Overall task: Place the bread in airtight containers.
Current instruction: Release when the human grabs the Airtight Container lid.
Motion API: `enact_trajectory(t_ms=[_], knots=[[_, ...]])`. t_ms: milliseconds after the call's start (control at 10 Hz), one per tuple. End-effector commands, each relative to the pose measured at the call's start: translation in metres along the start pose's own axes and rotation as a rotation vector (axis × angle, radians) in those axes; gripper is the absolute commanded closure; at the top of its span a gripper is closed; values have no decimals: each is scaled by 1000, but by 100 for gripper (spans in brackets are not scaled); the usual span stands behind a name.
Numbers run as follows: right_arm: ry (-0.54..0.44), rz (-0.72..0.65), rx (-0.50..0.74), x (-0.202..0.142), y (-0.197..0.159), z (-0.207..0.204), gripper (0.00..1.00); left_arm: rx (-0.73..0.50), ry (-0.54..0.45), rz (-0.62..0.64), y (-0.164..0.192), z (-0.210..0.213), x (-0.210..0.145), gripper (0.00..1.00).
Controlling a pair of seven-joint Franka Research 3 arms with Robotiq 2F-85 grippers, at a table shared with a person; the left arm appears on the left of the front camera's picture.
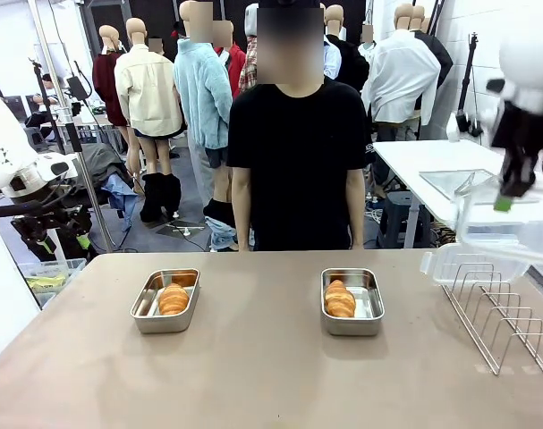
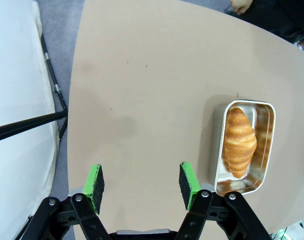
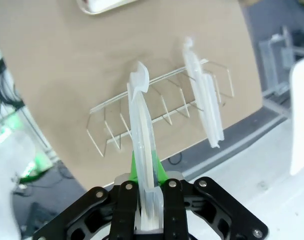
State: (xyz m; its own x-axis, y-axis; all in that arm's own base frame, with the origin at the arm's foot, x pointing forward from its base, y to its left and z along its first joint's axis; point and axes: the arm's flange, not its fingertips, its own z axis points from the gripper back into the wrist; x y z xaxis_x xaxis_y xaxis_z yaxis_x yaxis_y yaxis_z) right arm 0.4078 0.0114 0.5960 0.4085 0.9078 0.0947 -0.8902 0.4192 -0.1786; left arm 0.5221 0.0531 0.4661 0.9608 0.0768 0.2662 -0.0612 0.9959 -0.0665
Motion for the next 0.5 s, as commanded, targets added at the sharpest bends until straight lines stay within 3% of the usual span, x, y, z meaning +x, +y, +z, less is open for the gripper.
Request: enact_trajectory(t_ms=[0,200,400], knots=[[-59,-189,-27,46,-45,18,100,12,-2,-10,1,2,0,22],[-160,-385,-42,90,-90,23,100,12,-2,-10,1,2,0,22],[-239,-409,118,127,-127,7,100,12,-2,-10,1,2,0,22]])
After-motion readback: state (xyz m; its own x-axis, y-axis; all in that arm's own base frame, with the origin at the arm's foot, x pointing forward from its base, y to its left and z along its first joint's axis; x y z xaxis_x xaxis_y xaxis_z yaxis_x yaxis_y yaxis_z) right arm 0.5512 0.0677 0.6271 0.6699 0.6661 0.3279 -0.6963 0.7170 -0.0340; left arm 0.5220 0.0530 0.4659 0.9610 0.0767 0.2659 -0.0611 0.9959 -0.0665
